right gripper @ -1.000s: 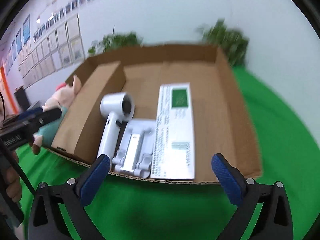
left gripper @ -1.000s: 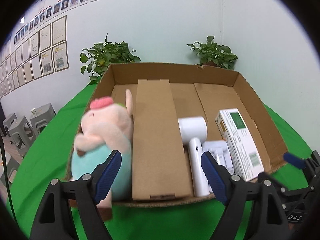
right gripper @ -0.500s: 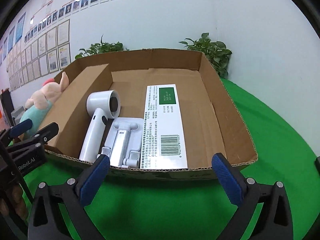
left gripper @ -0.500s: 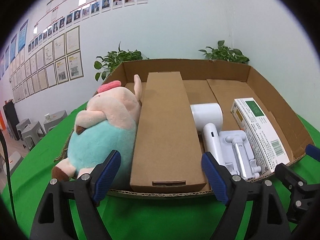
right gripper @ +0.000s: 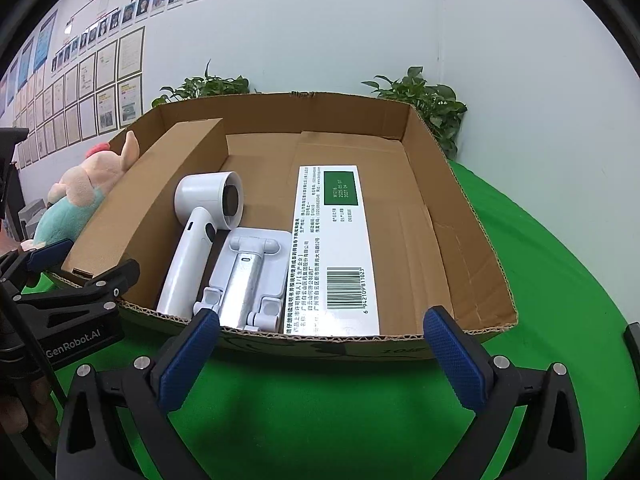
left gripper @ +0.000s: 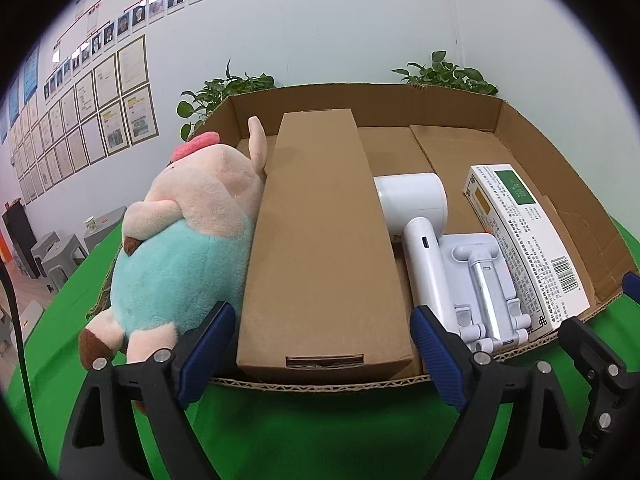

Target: Organize objects

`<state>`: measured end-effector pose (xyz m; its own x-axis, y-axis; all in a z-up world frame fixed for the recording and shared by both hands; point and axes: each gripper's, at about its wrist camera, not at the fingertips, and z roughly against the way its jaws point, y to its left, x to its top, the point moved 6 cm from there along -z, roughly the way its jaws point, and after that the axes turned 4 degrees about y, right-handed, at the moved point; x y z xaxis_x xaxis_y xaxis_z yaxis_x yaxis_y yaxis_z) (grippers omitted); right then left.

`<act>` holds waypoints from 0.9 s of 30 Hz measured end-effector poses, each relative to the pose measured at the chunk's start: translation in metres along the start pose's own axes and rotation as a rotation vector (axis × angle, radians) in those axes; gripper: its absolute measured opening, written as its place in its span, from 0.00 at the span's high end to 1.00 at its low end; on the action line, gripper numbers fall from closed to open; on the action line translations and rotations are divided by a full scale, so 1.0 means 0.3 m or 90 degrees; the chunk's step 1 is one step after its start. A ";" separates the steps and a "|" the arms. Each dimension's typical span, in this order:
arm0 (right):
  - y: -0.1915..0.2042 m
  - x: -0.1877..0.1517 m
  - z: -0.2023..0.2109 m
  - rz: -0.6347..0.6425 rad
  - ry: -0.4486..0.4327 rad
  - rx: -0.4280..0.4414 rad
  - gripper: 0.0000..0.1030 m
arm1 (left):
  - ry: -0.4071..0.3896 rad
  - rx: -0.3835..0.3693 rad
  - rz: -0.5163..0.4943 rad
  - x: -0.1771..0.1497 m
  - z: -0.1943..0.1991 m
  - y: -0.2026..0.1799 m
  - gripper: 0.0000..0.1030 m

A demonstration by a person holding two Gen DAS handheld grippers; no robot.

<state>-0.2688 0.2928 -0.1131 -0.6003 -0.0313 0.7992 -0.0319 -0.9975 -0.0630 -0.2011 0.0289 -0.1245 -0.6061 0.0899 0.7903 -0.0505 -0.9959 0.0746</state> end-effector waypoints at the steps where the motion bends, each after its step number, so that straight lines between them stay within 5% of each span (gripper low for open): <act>1: 0.000 0.000 -0.001 0.000 0.000 0.000 0.00 | -0.001 -0.002 0.002 -0.001 0.002 0.002 0.13; 27: 0.003 -0.001 0.002 -0.001 0.000 -0.001 0.00 | 0.000 -0.016 0.010 -0.006 0.009 0.009 0.13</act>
<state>-0.2683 0.2920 -0.1130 -0.6001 -0.0303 0.7994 -0.0332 -0.9975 -0.0627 -0.1981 0.0259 -0.1242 -0.6067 0.0739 0.7915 -0.0612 -0.9971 0.0462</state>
